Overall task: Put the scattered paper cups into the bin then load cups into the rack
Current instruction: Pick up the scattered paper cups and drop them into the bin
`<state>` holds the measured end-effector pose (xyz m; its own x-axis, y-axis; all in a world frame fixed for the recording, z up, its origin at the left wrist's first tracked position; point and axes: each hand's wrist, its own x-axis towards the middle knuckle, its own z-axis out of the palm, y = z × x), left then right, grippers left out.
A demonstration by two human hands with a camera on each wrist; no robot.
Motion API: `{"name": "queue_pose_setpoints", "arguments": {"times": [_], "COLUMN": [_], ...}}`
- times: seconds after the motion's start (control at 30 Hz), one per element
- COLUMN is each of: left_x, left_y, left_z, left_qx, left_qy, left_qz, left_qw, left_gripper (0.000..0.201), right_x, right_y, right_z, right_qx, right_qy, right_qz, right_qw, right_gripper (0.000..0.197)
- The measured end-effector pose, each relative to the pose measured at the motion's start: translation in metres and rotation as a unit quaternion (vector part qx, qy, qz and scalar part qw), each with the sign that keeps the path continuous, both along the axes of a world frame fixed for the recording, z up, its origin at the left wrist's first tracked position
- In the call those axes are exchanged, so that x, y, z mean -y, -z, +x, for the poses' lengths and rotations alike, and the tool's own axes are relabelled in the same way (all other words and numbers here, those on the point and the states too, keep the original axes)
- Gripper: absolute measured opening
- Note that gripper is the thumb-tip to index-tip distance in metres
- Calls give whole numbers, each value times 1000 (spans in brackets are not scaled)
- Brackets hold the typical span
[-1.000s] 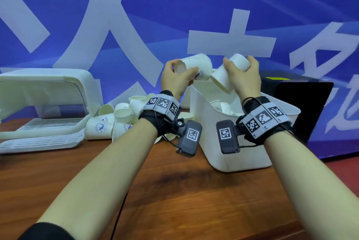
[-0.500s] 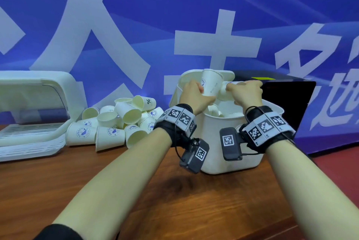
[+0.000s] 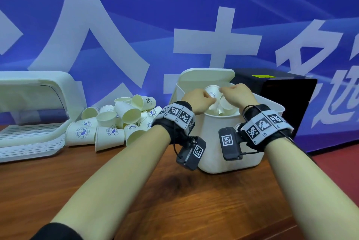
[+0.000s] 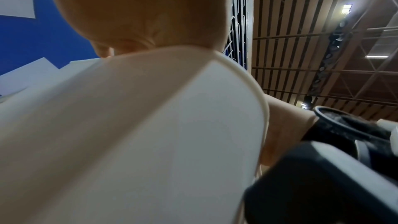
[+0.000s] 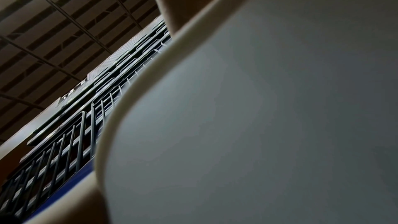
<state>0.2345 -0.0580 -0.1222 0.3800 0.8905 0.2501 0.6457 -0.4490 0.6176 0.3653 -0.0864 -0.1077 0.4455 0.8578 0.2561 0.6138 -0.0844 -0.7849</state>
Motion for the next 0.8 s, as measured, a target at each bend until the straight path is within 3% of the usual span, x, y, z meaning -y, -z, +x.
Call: {"name": "queue_pose_setpoints", "arguments": {"times": [0.2,0.43,0.8], "left_x": [1,4,-5], "left_y": [3,3,-4], "left_z": [-3,-9,-54], "left_qx": [63,177,249], "left_qy": [-11,-37,-88], "left_qz": [7,29,14], "left_qw": [998,983,964], "left_gripper": [22,25,22], "right_x": [-1,4,14], "right_y": [0,1,-12], "right_z": [-1,-4,-52], "right_qx": [1,11,-14], "right_qy": [-7,42,-64], "right_qz": [8,120,192], "right_qw": [1000,992,979], "right_gripper": [34,37,25]}}
